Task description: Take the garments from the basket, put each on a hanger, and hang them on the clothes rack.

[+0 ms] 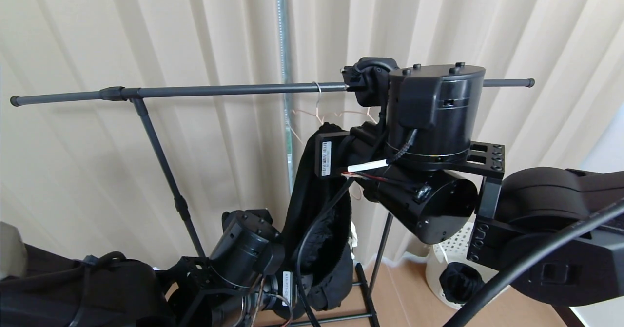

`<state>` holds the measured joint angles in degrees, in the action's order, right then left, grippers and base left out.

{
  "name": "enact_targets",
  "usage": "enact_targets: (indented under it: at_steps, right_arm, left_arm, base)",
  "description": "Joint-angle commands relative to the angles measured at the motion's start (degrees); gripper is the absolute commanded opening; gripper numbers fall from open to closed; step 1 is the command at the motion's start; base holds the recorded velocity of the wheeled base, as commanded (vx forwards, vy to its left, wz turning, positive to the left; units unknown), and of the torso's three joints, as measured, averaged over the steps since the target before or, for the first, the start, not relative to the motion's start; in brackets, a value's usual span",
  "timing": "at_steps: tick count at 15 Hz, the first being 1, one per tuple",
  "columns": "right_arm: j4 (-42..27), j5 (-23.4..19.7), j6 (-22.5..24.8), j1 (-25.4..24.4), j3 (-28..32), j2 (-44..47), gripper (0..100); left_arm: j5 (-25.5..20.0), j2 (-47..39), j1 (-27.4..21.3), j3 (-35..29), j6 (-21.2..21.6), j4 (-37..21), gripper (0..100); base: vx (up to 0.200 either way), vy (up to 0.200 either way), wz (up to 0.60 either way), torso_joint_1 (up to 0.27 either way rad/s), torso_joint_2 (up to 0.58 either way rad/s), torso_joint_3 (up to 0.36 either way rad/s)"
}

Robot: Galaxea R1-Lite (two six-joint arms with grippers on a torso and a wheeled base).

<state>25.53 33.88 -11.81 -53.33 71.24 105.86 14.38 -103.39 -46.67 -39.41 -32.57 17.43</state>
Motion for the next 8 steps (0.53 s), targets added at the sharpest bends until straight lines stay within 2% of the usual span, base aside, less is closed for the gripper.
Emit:
enact_targets:
  at_steps: [1, 8]
  right_arm:
    - [0.05, -0.13, -0.05, -0.02, -1.46, -1.98, 0]
    - [-0.04, -0.13, -0.05, 1.48, -2.25, -6.28, 0]
  left_arm:
    - [0.12, -1.64, 0.08, 0.56, -0.03, 1.02, 100]
    - [0.91, -3.75, 0.61, 1.53, 0.23, 2.43, 100]
  base:
    - [0.000, 0.000, 0.00, 0.000, 0.00, 0.000]
    - [0.000, 0.000, 0.00, 0.000, 0.00, 0.000]
